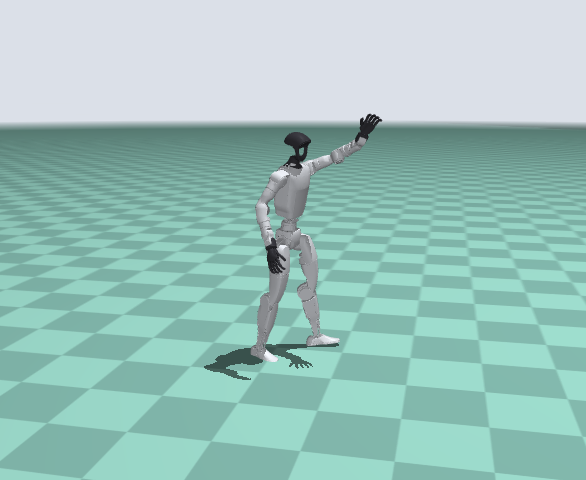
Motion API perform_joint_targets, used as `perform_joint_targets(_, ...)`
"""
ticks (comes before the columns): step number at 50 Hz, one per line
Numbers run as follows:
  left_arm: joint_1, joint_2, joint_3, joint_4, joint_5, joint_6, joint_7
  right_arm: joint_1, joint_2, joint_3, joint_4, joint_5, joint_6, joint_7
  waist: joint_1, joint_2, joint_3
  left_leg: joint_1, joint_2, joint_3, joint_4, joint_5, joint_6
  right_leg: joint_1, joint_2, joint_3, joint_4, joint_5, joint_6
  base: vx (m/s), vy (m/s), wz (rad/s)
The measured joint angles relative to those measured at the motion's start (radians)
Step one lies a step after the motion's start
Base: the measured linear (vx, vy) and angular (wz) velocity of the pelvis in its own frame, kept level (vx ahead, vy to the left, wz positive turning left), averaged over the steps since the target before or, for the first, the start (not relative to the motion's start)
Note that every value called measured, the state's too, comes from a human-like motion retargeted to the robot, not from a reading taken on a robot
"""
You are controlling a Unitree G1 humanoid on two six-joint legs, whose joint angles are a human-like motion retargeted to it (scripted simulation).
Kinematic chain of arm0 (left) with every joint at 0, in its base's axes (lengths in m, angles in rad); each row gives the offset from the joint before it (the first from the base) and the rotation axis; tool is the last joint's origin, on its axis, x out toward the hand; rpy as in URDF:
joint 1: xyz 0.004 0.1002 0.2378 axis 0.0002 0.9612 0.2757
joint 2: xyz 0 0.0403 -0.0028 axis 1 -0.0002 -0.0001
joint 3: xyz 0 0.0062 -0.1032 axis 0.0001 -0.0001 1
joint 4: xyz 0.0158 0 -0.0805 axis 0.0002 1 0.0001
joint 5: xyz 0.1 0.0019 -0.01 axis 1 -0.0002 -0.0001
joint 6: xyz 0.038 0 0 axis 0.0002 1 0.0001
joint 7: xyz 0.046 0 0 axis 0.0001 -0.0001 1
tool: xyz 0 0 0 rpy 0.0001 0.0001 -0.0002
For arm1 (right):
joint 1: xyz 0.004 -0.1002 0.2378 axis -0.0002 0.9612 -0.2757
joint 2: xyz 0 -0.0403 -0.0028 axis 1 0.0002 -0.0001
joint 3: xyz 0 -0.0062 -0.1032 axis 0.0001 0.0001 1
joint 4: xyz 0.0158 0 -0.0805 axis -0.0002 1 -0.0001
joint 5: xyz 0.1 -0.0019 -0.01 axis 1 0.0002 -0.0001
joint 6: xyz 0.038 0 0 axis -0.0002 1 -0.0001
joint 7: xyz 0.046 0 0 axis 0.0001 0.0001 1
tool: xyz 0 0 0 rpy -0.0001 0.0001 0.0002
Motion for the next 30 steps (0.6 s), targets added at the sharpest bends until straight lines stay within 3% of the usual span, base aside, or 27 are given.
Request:
perform_joint_targets(8, 0.234, -0.003, 0.089, -0.053, -0.01, -0.041, 0.025, -0.047, 0.004, 0.016, -0.067, -0.004, -0.007, -0.013, -0.032, -0.053, 0.141, -0.05, 0.004, 0.027, 0.001, -0.006, 0.003, -0.093, -0.006, 0.033, 0.037, 0.017, 0.0, -0.1, 0.07, -0.2)
perform_joint_targets(17, 0.435, 0.026, 0.197, -0.025, -0.123, -0.104, 0.048, -0.125, -0.032, 0.04, -0.279, -0.029, -0.027, -0.054, -0.079, -0.181, 0.436, -0.15, 0.017, 0.072, 0.011, 0.008, 0.04, -0.272, -0.011, 0.107, 0.115, 0.048, -0.015, -0.14, 0.14, -0.41)
perform_joint_targets(25, 0.644, 0.034, 0.24, -0.02, -0.284, -0.203, 0.073, 0.004, -0.1, 0.093, -0.529, 0.044, -0.106, -0.132, -0.138, -0.31, 0.46, -0.519, 0.058, 0.101, 0.115, 0.02, 0.082, -0.614, -0.005, 0.187, 0.076, 0.11, -0.117, -0.16, 0.17, -0.42)
perform_joint_targets(30, 0.632, 0.044, 0.225, 0.034, -0.361, -0.231, 0.092, 0.079, -0.169, 0.055, -0.613, 0.026, -0.067, -0.131, -0.204, -0.353, 0.46, -0.837, 0.103, 0.083, 0.267, -0.003, 0.081, -0.871, -0.005, 0.215, 0.077, 0.129, -0.2, -0.12, 0.14, -0.18)
